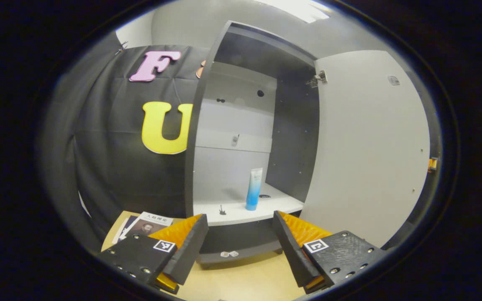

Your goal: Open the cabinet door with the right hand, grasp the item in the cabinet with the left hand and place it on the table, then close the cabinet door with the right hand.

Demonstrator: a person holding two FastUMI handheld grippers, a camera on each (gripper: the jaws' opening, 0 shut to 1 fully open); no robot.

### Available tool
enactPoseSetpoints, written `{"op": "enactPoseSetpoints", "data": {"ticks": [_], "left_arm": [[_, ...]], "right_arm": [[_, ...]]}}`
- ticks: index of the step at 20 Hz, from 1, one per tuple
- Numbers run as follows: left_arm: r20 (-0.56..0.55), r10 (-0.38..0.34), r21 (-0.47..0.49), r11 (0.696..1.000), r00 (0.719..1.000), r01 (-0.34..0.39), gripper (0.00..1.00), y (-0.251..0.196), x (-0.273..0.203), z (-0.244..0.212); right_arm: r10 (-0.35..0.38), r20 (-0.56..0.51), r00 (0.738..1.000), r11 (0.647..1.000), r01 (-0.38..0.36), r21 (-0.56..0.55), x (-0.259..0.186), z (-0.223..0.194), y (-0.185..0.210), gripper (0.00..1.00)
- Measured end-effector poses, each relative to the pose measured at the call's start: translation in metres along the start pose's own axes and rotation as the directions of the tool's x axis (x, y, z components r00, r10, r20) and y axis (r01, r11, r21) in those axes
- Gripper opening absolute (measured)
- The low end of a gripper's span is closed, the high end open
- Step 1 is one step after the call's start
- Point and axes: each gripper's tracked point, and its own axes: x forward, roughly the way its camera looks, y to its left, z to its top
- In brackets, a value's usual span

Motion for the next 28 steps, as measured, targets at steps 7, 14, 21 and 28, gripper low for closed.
{"op": "enactPoseSetpoints", "data": {"ticks": [7,14,21,28], "left_arm": [[0.019,-0.002,0.022,1.0,1.0,0.002,0.95,-0.01,0.069,0.024],[0.047,-0.016,0.071,0.997,0.999,0.013,0.94,-0.009,0.133,0.043],[-0.01,-0.085,0.007,0.996,0.996,0.085,0.95,-0.024,0.189,0.011],[-0.059,-0.12,-0.034,0.992,0.991,0.118,0.67,-0.044,0.226,-0.006]], "right_arm": [[-0.005,0.021,1.0,0.999,0.006,-0.035,0.066,-0.002,0.007,0.46],[-0.049,-0.03,0.998,0.996,0.046,-0.07,0.109,-0.025,0.0,0.93],[-0.049,-0.086,0.995,0.997,0.044,-0.057,0.13,-0.039,-0.009,0.93],[-0.083,-0.153,0.985,0.996,0.078,-0.036,0.148,-0.052,-0.038,0.93]]}}
